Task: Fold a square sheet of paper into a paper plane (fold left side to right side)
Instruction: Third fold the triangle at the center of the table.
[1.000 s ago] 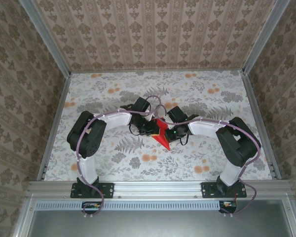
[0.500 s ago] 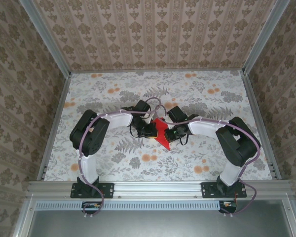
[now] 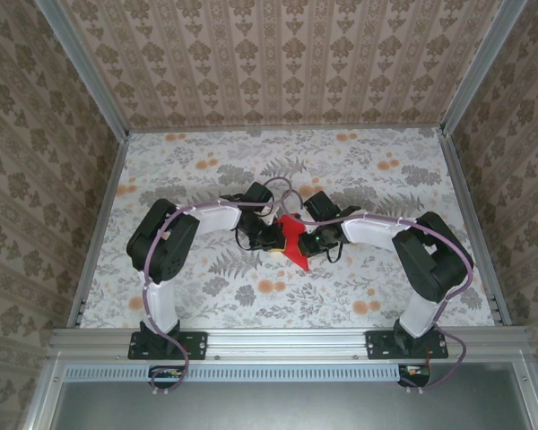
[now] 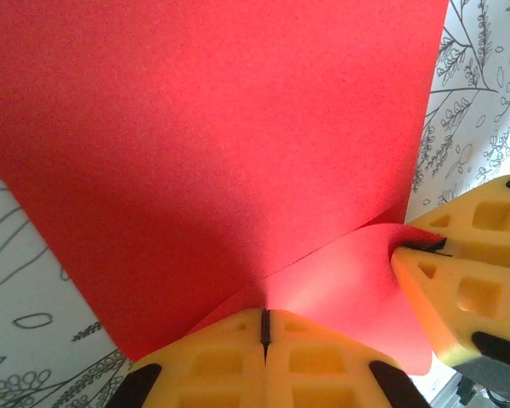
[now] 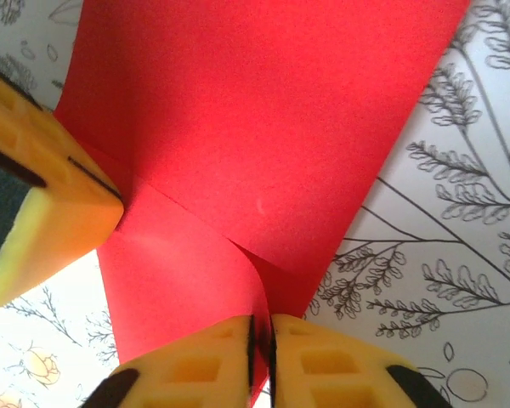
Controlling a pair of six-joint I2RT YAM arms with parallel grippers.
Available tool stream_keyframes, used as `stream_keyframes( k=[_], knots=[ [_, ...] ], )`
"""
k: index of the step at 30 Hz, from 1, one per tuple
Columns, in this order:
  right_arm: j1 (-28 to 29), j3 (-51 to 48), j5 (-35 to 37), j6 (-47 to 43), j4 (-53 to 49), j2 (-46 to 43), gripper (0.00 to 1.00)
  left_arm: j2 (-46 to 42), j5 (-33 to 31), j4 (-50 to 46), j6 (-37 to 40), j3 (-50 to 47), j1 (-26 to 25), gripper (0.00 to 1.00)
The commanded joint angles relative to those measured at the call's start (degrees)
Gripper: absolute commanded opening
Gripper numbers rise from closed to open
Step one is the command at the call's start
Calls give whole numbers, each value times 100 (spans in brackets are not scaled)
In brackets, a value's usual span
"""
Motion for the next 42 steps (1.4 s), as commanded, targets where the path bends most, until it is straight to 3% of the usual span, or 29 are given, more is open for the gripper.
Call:
stream_keyframes(
  k=[1,4,7,15,20,42],
  knots=[
    [-156,192,-115,285,-247,-336,23,272,-413,-307,39,-265,18,5],
    [-210,179,-182,365,-439,-702,31,275,-418,-300,27,-268,25,5],
    [-209,99,-460,514,-605,-971,32,266,-429,-298,35,-257,18,5],
    [-46,-549,-1630,2107,163,-1005,11,240,-454,-302,27,-250,16,5],
    [125,-558,-1577,2705,480,-790,1,244,-464,-324,40,-215,6,5],
    [317,2,-1064,2607,-63,114,1,266,-515,-360,72,-175,-24,4]
  ],
)
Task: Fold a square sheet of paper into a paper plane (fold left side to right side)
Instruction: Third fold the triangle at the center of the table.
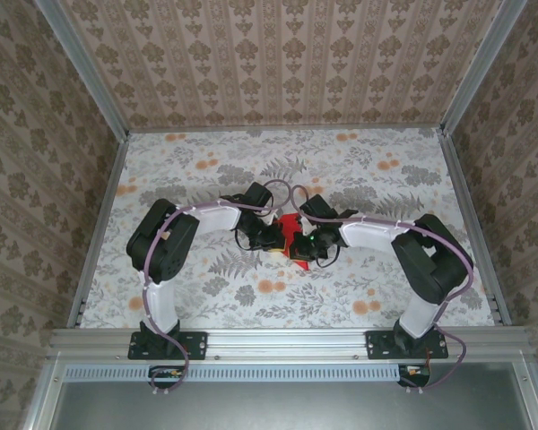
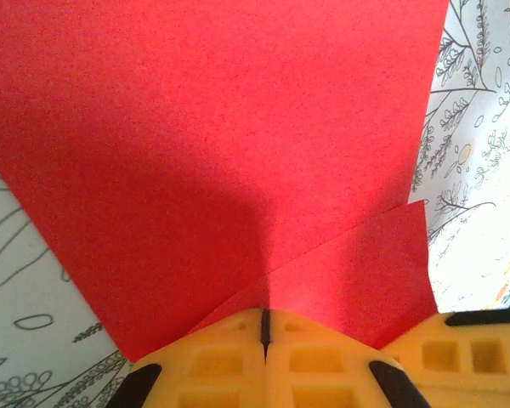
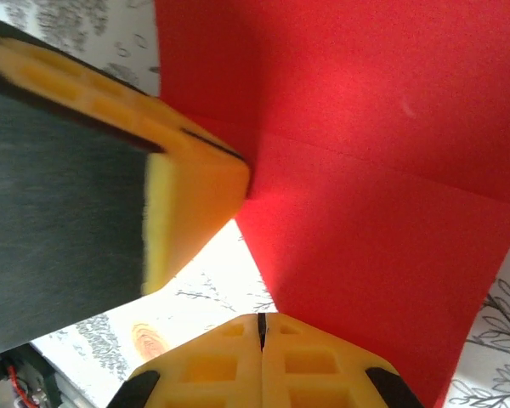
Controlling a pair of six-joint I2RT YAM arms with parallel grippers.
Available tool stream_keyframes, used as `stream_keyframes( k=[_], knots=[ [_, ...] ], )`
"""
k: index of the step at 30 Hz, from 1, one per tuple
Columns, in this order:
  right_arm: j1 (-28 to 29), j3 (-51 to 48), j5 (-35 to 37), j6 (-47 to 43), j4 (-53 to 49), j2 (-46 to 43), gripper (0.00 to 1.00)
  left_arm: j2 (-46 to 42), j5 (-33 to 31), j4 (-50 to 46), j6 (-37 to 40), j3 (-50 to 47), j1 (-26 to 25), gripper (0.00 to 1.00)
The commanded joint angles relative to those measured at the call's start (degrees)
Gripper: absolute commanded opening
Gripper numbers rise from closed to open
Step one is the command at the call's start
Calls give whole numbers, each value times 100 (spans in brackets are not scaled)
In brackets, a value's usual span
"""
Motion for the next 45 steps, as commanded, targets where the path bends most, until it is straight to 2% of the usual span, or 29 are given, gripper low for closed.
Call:
stream_keyframes(
  k=[1,16,28,33,39,42,45],
  knots=[
    [57,129,152,54,-348,160,1,259,-542,-396,67,-152,-25,4],
    [74,97,335,-16,-814,221,1,314,-629,-483,105,-112,-27,4],
    [76,-236,495,-98,-1204,-108,1,378,-731,-566,160,-8,-15,4],
    [66,-318,423,-119,-726,-439,2,363,-718,-566,162,25,-15,4],
    [-32,-264,392,-439,-523,-1034,29,306,-693,-562,140,55,-18,4],
    [-230,-400,466,-719,-722,-1184,38,284,-676,-537,122,73,-27,4],
    [-444,-556,313,-834,-682,-1136,43,258,-666,-539,124,92,-26,4]
  ],
)
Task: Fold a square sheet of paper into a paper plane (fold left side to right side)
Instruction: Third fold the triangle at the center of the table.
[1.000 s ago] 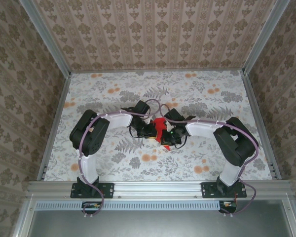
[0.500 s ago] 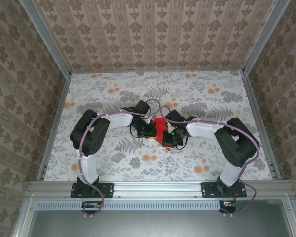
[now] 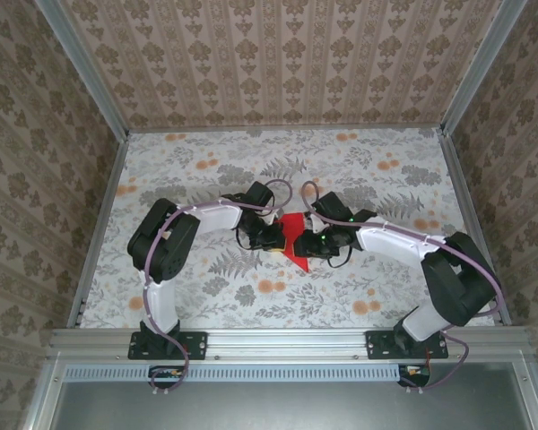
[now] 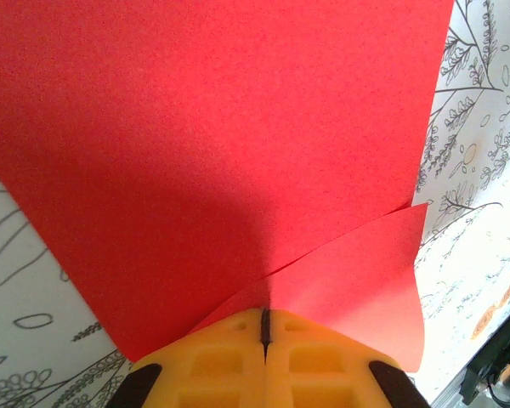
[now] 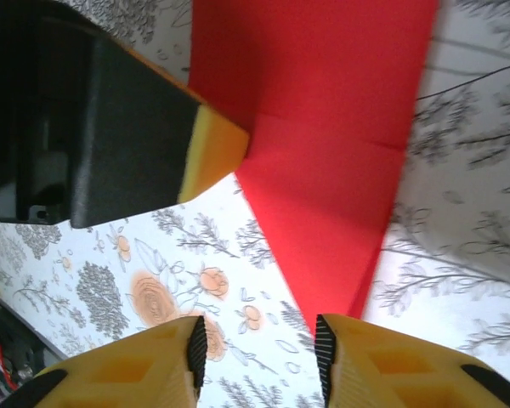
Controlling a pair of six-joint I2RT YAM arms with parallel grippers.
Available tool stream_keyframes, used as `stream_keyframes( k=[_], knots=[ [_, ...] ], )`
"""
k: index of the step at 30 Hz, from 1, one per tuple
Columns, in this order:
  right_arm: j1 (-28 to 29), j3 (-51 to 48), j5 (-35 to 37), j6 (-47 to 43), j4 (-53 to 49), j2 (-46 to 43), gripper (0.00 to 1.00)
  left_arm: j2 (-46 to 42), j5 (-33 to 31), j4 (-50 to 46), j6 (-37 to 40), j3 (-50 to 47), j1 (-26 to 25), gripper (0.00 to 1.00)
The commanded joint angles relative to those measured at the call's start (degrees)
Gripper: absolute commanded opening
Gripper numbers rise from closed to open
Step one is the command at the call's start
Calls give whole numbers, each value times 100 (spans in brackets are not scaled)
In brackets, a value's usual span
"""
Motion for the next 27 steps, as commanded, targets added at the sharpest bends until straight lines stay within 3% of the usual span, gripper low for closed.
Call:
stream_keyframes(
  k=[1,10,27],
  knots=[
    [-212,-270,-154,-272,-77,51,43,208,-575,-350,69,-38,-26,4],
    [-228,-162,-732,-111,473,664,41,199,-566,-366,61,6,-31,5],
    [-236,66,-659,-155,502,839,34,214,-575,-383,81,8,-35,5]
  ],
)
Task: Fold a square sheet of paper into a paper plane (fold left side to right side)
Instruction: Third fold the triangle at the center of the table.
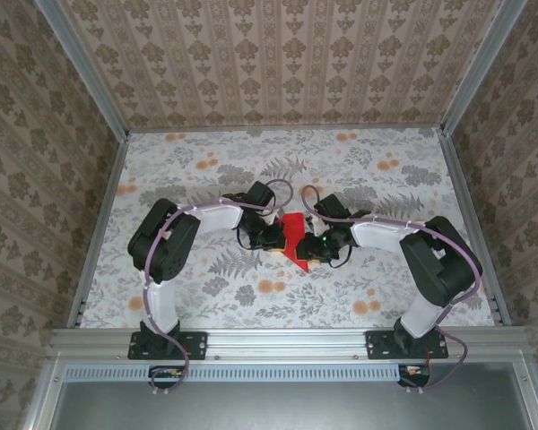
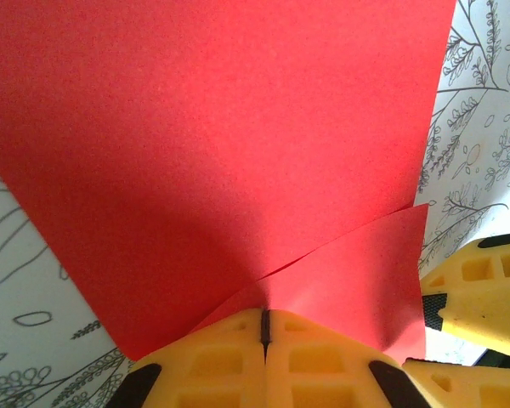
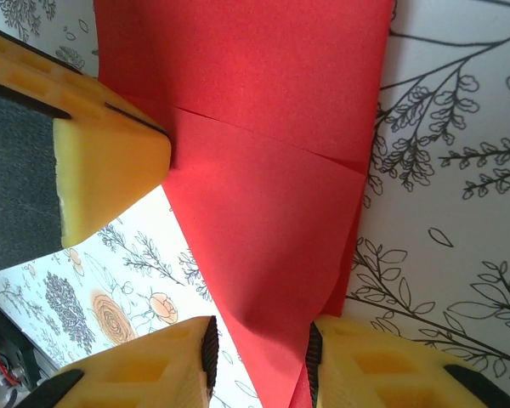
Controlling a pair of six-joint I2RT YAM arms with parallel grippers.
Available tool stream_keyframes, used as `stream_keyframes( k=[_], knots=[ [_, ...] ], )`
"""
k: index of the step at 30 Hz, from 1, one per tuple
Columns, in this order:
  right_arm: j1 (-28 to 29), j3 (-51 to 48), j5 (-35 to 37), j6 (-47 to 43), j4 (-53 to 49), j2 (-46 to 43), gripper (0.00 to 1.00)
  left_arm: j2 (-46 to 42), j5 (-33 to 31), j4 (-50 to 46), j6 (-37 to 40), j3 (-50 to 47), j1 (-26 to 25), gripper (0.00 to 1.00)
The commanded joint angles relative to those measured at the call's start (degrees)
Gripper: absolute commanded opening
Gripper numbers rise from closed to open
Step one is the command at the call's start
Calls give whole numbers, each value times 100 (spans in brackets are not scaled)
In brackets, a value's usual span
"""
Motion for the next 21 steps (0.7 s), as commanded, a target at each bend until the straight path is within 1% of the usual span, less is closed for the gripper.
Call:
stream_keyframes(
  k=[1,4,8,13,16,18,21],
  knots=[
    [6,155,-26,-50,45,-10,33,214,-492,-321,88,-41,0,5],
    [-2,184,44,-75,81,36,30,199,-492,-317,97,-42,0,5],
    [-3,284,177,-176,-55,123,24,161,-514,-368,137,22,1,5],
    [-28,237,235,-202,-56,68,26,167,-536,-436,168,72,-3,5],
    [-38,215,200,-186,71,66,25,179,-536,-432,166,65,0,5],
    [-38,246,214,-206,68,107,21,163,-531,-431,177,63,-4,5],
    [-38,284,264,-269,4,197,7,82,-511,-422,188,89,12,7]
  ],
)
